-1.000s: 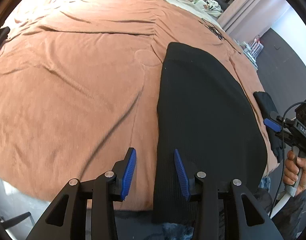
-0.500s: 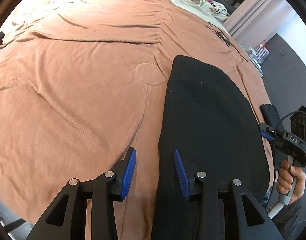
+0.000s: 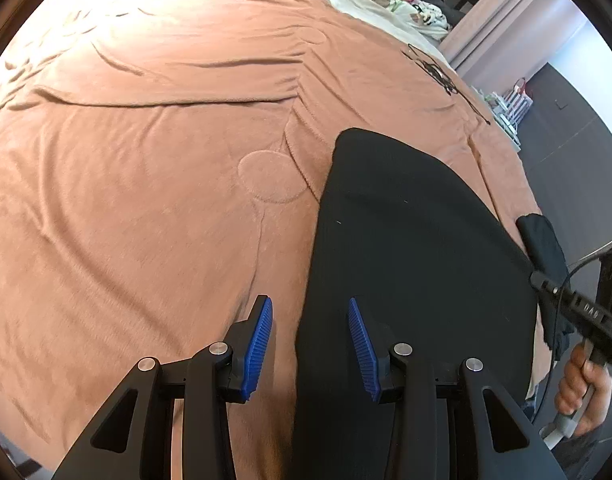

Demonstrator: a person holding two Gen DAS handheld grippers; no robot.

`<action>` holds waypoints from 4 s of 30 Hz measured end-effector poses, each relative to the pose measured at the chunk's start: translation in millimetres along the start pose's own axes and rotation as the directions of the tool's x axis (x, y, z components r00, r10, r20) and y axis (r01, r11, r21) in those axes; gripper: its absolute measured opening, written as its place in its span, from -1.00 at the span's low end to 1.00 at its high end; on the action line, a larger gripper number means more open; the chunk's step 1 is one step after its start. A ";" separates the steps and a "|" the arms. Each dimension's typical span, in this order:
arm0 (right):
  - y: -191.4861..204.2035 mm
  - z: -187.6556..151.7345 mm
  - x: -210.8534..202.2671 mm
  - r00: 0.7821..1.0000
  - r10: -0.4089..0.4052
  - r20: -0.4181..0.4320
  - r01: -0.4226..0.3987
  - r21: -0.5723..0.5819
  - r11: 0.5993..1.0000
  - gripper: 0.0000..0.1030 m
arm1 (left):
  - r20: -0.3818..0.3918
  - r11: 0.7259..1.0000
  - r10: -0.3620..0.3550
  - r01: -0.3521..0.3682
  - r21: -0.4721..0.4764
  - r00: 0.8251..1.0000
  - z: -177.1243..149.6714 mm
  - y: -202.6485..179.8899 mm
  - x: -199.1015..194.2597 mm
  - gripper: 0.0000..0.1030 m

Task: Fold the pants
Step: 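Slide both open grippers under the end of the folded black shorts, then close the left gripper on the shorts' end while the right gripper pinches the lined edge, then lift the held shorts with both grippers and carry them toward the tissue box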

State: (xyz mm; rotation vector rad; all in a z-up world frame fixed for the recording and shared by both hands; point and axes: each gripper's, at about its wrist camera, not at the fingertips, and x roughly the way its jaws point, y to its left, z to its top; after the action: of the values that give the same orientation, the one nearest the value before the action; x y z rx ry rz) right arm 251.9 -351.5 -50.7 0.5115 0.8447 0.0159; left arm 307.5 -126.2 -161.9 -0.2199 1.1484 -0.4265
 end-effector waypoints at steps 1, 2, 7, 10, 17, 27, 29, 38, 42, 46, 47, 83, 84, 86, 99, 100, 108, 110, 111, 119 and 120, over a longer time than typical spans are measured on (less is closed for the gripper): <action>0.4 -0.2 3.7 1.000 -0.002 -0.011 0.002 0.004 1.000 -1.00 | -0.005 1.000 -0.001 0.001 -0.003 1.000 2.7 1.0 3.9 -0.18; -1.0 -1.9 11.7 1.000 -0.007 -0.031 0.007 0.014 1.000 -1.00 | -0.010 1.000 -0.006 0.006 -0.008 1.000 4.2 2.7 6.9 -0.18; -1.8 -4.3 27.4 0.997 0.012 -0.073 -0.009 0.038 0.999 -0.99 | -0.041 0.998 -0.045 0.043 -0.047 0.998 9.1 10.6 21.6 -0.18; -6.5 -3.7 21.5 0.997 0.030 -0.067 -0.026 0.071 0.997 -0.86 | -0.043 0.998 -0.049 0.047 -0.047 0.998 8.4 10.9 21.5 -0.18; -32.7 -8.2 13.4 0.983 0.174 -0.066 -0.164 0.137 0.977 0.23 | -0.053 0.996 -0.077 0.074 -0.047 0.996 8.8 11.5 23.4 -0.18; -53.3 -12.1 49.7 0.913 0.367 -0.178 -0.326 0.219 0.920 0.23 | -0.066 0.989 -0.131 0.125 -0.080 0.989 3.5 15.6 25.3 -0.18; -58.7 -9.1 55.7 0.898 0.402 -0.177 -0.358 0.233 0.904 0.23 | -0.069 0.981 -0.169 0.161 -0.105 0.983 5.0 16.8 29.5 -0.18; -51.3 -4.4 76.9 0.871 0.449 -0.199 -0.416 0.186 0.890 -0.07 | -0.050 0.975 -0.199 0.193 -0.113 0.979 15.7 10.1 35.1 -0.69; -51.1 -3.8 60.3 0.881 0.449 -0.150 -0.428 0.152 0.891 -0.49 | -0.004 0.981 -0.185 0.185 -0.066 0.983 18.2 -1.5 17.3 -0.79; -52.1 -8.2 44.4 0.888 0.445 -0.115 -0.433 0.111 0.894 -0.58 | 0.011 0.976 -0.209 0.209 -0.053 0.978 20.9 -6.1 9.1 -0.80; -51.9 -10.1 47.7 0.894 0.430 -0.124 -0.418 0.110 0.902 -0.57 | 0.004 0.977 -0.208 0.208 -0.048 0.978 21.7 -7.1 10.6 -0.80; -15.8 -13.2 28.2 0.909 0.401 -0.113 -0.404 -0.004 0.915 -0.45 | 0.042 0.965 -0.255 0.257 -0.050 0.966 9.8 -2.1 -8.1 -0.84; -12.3 -14.6 21.4 0.911 0.399 -0.103 -0.402 -0.015 0.915 -0.46 | 0.047 0.965 -0.255 0.257 -0.047 0.966 9.7 -2.9 -10.8 -0.84; -6.1 -17.9 11.9 0.913 0.398 -0.088 -0.402 -0.032 0.915 -0.47 | 0.064 0.965 -0.257 0.260 -0.039 0.964 7.6 -3.8 -21.0 -0.84; 43.7 -49.2 -66.9 0.907 0.418 0.045 -0.407 -0.154 0.900 -0.50 | 0.217 0.963 -0.269 0.269 0.031 0.938 -7.8 -23.6 -110.3 -0.85; 45.0 -51.5 -72.5 0.906 0.421 0.052 -0.408 -0.163 0.898 -0.50 | 0.236 0.963 -0.269 0.268 0.039 0.934 -10.2 -24.6 -121.4 -0.85; 62.1 -79.0 -128.4 0.883 0.459 0.101 -0.424 -0.247 0.871 -0.50 | 0.331 0.967 -0.254 0.242 0.077 0.909 -22.8 -29.1 -190.5 -0.84; 65.3 -85.4 -137.4 0.876 0.471 0.107 -0.432 -0.265 0.862 -0.50 | 0.353 0.970 -0.244 0.230 0.082 0.903 -26.3 -27.8 -208.3 -0.85; 69.4 -88.1 -142.1 0.871 0.479 0.109 -0.437 -0.274 0.856 -0.50 | 0.361 0.971 -0.240 0.225 0.084 0.901 -26.9 -27.5 -214.1 -0.85; 104.2 -91.1 -153.8 0.834 0.541 0.112 -0.484 -0.322 0.814 -0.50 | 0.454 0.986 -0.167 0.140 0.094 0.875 -47.1 -18.7 -299.1 -0.85; 113.3 -93.6 -159.1 0.828 0.549 0.111 -0.488 -0.338 0.805 -0.50 | 0.467 0.986 -0.164 0.135 0.096 0.869 -49.2 -17.0 -308.6 -0.85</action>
State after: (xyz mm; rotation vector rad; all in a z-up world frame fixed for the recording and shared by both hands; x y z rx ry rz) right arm 98.9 -245.8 60.4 0.4386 0.4629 0.5866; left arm 153.3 -4.8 82.0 -0.3415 0.6354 -0.5104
